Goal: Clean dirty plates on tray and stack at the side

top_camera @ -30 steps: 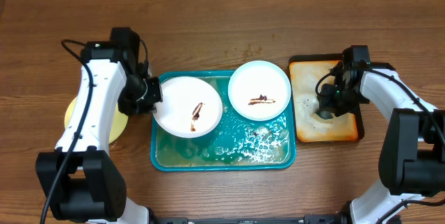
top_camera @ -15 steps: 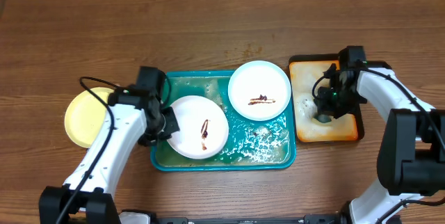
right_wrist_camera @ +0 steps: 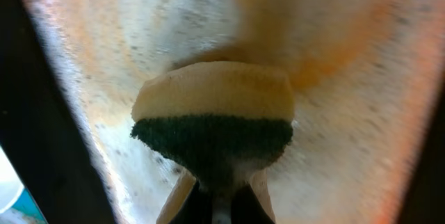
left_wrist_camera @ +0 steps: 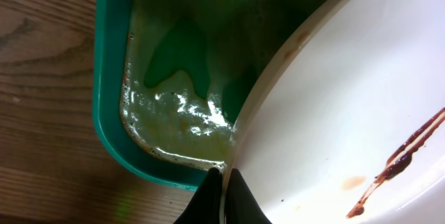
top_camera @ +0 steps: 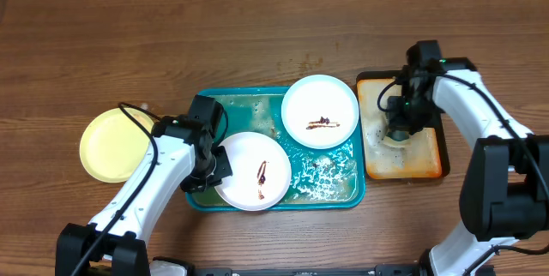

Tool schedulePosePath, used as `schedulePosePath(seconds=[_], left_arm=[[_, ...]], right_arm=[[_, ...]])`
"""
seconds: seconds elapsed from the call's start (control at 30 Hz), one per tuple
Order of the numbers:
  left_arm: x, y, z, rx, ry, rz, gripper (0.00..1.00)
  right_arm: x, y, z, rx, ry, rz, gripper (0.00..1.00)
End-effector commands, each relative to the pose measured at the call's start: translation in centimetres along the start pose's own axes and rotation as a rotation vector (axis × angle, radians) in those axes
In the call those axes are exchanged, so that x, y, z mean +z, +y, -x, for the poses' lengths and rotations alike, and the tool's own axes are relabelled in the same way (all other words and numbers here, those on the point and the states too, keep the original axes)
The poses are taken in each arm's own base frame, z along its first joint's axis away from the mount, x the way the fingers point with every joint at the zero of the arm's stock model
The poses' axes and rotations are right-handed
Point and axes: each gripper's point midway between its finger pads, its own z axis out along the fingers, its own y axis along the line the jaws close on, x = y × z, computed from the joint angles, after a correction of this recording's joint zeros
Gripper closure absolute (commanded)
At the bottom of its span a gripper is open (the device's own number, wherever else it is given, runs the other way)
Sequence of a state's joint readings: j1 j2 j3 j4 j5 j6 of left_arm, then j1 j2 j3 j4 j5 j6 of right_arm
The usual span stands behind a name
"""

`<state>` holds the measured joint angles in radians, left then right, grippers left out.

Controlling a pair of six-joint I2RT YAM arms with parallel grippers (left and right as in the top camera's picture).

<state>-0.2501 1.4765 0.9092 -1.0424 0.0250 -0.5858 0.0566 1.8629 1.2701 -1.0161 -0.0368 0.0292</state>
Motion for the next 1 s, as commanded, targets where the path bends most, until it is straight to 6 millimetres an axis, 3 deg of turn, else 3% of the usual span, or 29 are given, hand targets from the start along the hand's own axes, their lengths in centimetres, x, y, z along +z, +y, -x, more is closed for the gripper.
schedulePosePath(seconds=[0.0, 0.2, 0.33, 0.47, 0.57, 0.7, 0.97], left_arm=[[0.1, 0.1, -0.3, -0.014, -0.005, 0.014, 0.96], [0.1, -0.1, -0.5, -0.001, -0.003, 0.016, 0.96], [0.1, -0.1, -0.6, -0.001, -0.003, 0.016, 0.96], [0.1, -0.1, -0.5, -0.001, -0.006, 0.015, 0.96], [0.1, -0.2, -0.4, -0.001, -0.010, 0.011, 0.96], [0.1, -0.2, -0.4, -0.001, -0.009, 0.012, 0.96], [0.1, -0.2, -0.3, 0.000, -0.013, 0.010, 0.96]], right_arm=[[0.8, 0.5, -1.0, -0.023, -0.001, -0.009, 0.96], [3.3, 0.3, -2.1, 0.028, -0.004, -0.009, 0.96], [3.0, 0.4, -1.4, 0.034, -0.027, -0.005, 0.96], [0.5, 0.7, 0.4, 0.032, -0.061, -0.001, 0.96], [-3.5, 1.2, 2.1, 0.033, -0.118, 0.007, 0.96], [-7.0, 1.3, 2.3, 0.086, -0.188, 0.016, 0.96], [-8.6, 0.1, 0.8, 0.220, -0.189, -0.041, 0.96]])
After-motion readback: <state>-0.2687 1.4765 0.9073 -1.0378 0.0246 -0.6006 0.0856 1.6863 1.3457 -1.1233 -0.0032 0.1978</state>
